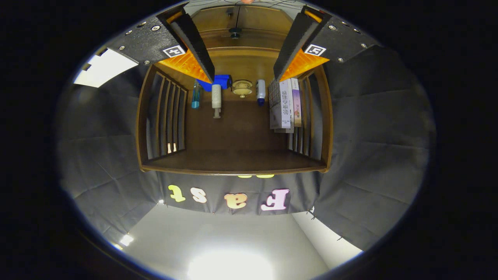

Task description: Pull open the drawer, take out the items inside it, and place them on the countertop above the cabinet.

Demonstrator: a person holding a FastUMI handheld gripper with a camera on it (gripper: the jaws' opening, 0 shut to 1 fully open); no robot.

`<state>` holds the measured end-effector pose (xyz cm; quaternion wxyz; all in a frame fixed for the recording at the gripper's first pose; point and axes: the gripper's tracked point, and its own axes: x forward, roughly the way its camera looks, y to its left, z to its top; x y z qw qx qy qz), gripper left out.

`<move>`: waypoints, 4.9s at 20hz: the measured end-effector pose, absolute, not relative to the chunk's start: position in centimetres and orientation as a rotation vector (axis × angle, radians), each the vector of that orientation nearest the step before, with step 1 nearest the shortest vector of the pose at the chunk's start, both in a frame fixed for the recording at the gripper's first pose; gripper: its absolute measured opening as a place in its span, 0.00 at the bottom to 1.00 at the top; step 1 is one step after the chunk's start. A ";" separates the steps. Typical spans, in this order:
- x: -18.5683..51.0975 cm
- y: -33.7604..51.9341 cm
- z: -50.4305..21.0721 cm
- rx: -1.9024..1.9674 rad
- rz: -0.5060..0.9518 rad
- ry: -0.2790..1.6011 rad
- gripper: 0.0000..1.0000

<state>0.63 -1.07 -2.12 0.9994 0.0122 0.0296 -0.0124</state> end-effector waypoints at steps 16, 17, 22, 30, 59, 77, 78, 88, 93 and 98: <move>3.9 -0.3 -10.3 0.071 0.050 0.181 0.95; 4.1 -0.1 -11.1 0.077 0.059 0.190 0.95; 5.5 -1.4 -14.9 -0.012 -0.001 0.226 0.95; 7.1 -2.3 -21.1 -0.066 -0.067 0.311 0.95; 7.6 -3.8 -29.8 0.110 -0.067 0.356 0.35; -3.9 -2.6 -29.3 0.215 -0.073 0.420 0.35; -4.1 -2.7 -29.2 0.215 -0.072 0.426 0.35; -7.9 -2.2 -29.3 0.203 -0.056 0.441 0.35; -9.2 -1.7 -29.1 0.223 -0.058 0.455 0.35; -9.5 -1.5 -29.0 0.243 -0.052 0.460 0.35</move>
